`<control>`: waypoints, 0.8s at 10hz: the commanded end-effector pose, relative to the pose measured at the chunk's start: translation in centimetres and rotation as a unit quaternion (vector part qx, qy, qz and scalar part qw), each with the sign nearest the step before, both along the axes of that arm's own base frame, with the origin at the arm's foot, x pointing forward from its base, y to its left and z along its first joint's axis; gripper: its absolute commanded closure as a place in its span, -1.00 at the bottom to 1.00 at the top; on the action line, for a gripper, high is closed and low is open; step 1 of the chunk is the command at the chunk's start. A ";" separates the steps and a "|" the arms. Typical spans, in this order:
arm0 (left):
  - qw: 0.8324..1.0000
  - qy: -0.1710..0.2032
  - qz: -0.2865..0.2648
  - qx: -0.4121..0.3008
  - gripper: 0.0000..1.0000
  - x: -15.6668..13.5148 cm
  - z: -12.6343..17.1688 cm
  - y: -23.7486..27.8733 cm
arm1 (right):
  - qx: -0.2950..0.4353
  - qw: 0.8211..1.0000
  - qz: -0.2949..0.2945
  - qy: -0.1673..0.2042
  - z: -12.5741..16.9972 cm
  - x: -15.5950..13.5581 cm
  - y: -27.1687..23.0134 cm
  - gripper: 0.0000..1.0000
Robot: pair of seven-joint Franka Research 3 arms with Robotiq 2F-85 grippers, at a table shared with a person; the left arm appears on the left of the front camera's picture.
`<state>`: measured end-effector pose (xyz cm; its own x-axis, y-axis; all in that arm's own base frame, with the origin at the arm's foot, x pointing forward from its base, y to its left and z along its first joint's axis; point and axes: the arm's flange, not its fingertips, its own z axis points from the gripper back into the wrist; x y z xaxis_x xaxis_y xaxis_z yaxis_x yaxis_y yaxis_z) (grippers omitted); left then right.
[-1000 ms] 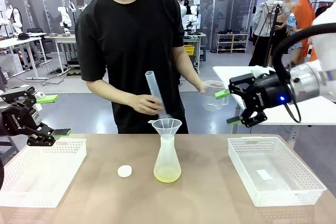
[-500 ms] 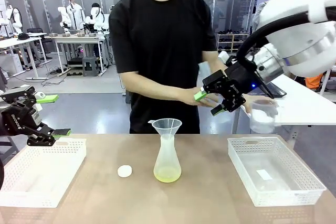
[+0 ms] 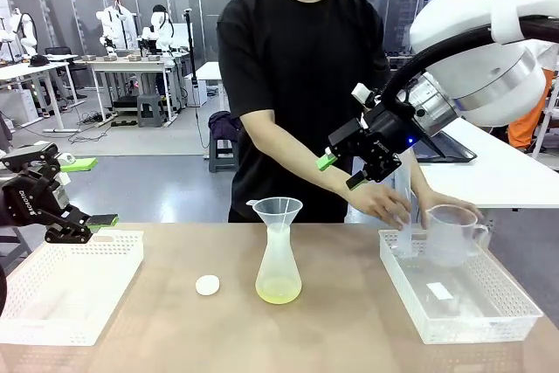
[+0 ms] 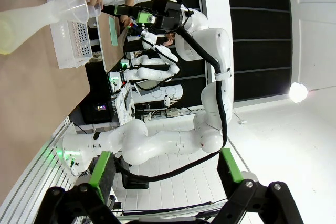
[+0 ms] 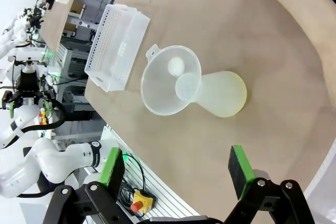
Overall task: Prepare the solutions needed for the experiment.
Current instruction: Once the solution is in the Big flask , pick up the Plastic Funnel and place it back into the right Organizing basket.
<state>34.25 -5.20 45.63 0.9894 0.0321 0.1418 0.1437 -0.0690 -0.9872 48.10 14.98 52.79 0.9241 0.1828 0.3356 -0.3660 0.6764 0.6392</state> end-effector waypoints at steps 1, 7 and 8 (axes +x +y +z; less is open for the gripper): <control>1.000 0.001 -0.003 -0.008 -1.00 0.0 0.2 0.0 | 0.007 1.000 0.001 0.003 0.2 -0.2 0.0 -1.00; 1.000 0.001 -0.003 -0.008 -1.00 0.0 0.2 0.0 | -0.101 0.995 -0.014 0.021 1.4 2.1 5.9 -1.00; 1.000 0.001 -0.003 -0.008 -1.00 0.0 0.2 0.0 | -0.141 0.989 -0.036 0.028 1.1 2.8 6.4 -1.00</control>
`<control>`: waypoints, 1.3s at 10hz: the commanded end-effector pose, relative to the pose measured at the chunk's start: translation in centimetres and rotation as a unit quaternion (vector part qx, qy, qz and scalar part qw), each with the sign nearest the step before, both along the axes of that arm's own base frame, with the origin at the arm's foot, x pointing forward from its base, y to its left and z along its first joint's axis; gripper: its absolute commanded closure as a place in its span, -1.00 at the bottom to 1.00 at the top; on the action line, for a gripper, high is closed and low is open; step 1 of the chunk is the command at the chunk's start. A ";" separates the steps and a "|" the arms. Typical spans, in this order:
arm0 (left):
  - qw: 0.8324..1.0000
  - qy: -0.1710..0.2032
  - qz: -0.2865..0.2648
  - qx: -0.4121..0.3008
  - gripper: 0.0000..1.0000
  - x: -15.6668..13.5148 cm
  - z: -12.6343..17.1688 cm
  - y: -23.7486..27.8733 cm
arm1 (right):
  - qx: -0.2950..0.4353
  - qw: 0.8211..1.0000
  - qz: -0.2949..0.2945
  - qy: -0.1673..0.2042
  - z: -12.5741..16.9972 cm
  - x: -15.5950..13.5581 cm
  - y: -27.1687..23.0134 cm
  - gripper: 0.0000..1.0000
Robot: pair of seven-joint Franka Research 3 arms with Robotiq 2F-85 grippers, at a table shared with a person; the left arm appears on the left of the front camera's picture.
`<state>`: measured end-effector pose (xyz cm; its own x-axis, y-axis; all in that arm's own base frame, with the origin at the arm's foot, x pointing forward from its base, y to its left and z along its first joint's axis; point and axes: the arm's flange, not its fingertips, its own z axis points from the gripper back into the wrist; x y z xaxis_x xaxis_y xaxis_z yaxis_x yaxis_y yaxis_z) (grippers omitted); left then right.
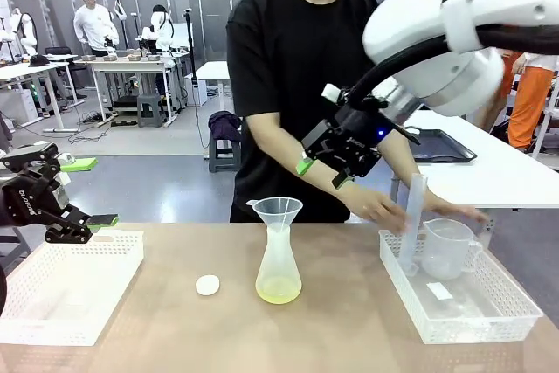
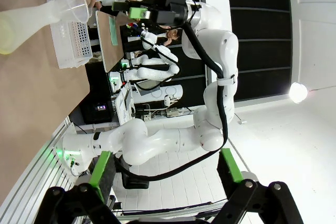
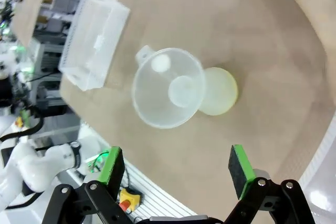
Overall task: Prepare the solutions needed for the experiment.
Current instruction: Once the solution is in the Big flask , pick up the Plastic Funnel and place it back into the right Organizing basket.
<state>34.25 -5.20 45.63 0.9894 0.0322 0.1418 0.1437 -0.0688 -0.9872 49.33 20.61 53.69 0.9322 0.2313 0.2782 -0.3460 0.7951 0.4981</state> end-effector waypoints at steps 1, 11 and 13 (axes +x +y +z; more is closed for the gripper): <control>1.000 0.001 -0.003 -0.008 -1.00 0.0 0.2 0.0 | -0.069 0.996 -0.042 0.034 0.0 2.4 1.5 -1.00; 1.000 0.001 -0.003 -0.008 -1.00 0.0 0.2 0.0 | -0.104 0.991 -0.066 0.057 -0.6 3.2 3.5 -1.00; 1.000 0.001 -0.003 -0.008 -1.00 0.0 0.2 0.0 | -0.124 0.988 -0.050 0.071 -1.7 3.4 4.8 -1.00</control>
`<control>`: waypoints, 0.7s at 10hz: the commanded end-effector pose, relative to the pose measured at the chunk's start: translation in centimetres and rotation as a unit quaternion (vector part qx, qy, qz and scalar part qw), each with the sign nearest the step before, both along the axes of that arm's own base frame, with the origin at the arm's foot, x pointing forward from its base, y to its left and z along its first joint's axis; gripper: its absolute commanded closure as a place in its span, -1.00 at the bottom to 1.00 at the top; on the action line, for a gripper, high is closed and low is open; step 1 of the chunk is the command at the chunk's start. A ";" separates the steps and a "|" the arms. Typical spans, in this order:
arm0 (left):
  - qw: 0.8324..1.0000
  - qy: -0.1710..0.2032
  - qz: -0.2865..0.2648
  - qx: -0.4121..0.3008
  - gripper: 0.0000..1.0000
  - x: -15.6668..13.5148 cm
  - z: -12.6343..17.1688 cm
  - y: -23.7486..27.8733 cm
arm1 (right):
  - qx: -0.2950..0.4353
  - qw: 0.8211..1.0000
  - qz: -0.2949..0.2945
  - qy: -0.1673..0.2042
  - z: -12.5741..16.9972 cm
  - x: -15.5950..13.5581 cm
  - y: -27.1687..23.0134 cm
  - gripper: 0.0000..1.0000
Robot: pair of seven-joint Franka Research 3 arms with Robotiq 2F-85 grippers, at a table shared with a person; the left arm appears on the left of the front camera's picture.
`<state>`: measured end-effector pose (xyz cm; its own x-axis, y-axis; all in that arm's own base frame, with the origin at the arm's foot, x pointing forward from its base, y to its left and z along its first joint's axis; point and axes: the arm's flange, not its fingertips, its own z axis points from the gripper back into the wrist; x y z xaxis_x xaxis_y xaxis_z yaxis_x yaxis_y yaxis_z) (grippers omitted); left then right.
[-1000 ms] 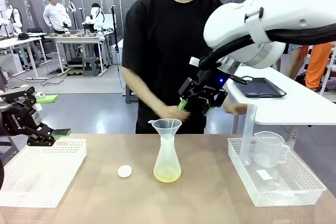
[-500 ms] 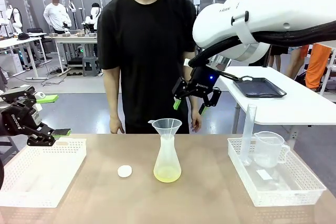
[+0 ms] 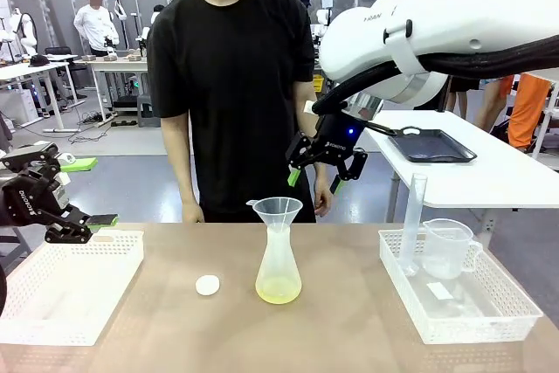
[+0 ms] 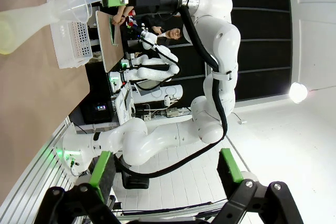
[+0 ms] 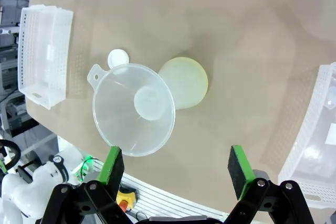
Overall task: Prepare the solutions needed for the experiment.
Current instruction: Once the solution is in the Big flask , pick up the Plastic Funnel and place it back into the right Organizing basket.
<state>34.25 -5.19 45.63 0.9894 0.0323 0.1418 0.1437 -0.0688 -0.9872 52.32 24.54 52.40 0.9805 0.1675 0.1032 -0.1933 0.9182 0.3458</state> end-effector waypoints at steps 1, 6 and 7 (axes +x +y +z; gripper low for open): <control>1.000 0.001 -0.003 -0.008 -1.00 0.0 0.2 0.0 | -0.007 1.000 0.008 -0.007 -1.1 0.6 1.4 -1.00; 1.000 0.001 -0.003 -0.008 -1.00 0.0 0.2 0.0 | -0.020 1.000 -0.016 -0.002 -4.8 1.1 2.1 -1.00; 1.000 0.001 -0.003 -0.008 -1.00 0.0 0.2 0.0 | -0.014 1.000 -0.020 0.003 -5.1 1.3 2.1 -1.00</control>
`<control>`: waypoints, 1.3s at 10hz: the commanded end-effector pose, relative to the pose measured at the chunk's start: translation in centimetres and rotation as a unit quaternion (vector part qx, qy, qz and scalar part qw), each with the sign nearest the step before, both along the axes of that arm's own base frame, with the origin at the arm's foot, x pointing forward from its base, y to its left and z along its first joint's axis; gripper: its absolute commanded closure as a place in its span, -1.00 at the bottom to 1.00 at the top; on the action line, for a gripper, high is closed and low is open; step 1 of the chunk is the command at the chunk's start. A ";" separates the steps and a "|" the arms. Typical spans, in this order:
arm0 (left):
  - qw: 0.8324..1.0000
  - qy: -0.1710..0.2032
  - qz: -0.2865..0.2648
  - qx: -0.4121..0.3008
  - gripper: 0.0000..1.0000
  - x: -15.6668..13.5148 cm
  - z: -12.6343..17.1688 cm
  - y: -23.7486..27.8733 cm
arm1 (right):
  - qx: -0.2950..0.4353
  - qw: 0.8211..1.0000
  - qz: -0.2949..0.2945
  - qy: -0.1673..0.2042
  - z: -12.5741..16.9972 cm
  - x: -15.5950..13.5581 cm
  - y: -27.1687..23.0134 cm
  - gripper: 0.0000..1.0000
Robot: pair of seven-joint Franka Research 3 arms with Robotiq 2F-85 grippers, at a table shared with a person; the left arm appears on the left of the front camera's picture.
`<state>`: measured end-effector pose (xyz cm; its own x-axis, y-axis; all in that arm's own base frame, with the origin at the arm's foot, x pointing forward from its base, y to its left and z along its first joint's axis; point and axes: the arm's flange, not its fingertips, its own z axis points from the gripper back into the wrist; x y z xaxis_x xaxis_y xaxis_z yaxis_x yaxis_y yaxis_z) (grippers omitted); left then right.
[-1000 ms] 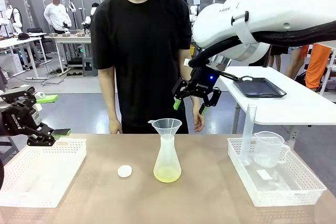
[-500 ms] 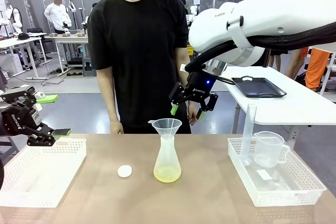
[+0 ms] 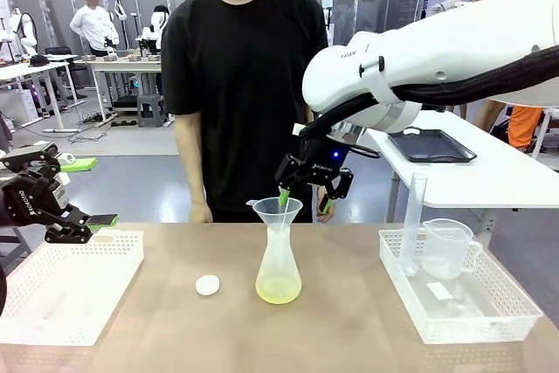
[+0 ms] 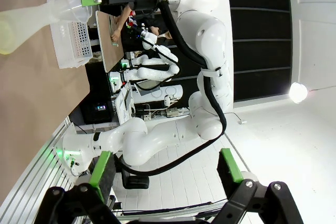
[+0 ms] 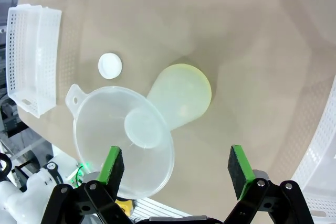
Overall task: Prepare the solutions needed for the experiment.
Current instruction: Once the solution is in the Big flask , pick up the Plastic Funnel and place it back into the right Organizing basket.
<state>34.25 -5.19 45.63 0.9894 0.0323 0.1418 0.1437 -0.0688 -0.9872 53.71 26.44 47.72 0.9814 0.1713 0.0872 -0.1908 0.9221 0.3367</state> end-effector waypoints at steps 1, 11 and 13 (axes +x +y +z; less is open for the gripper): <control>1.000 0.001 -0.003 -0.008 -1.00 0.0 0.2 0.0 | -0.006 1.000 -0.020 -0.004 -0.6 -0.1 0.2 -1.00; 1.000 0.001 -0.003 -0.008 -1.00 0.0 0.2 0.0 | 0.001 0.998 -0.047 0.030 -1.3 -0.3 0.2 0.27; 1.000 0.001 -0.003 -0.008 -1.00 0.0 0.2 0.0 | 0.006 0.997 -0.060 0.041 -1.3 -0.4 0.5 0.61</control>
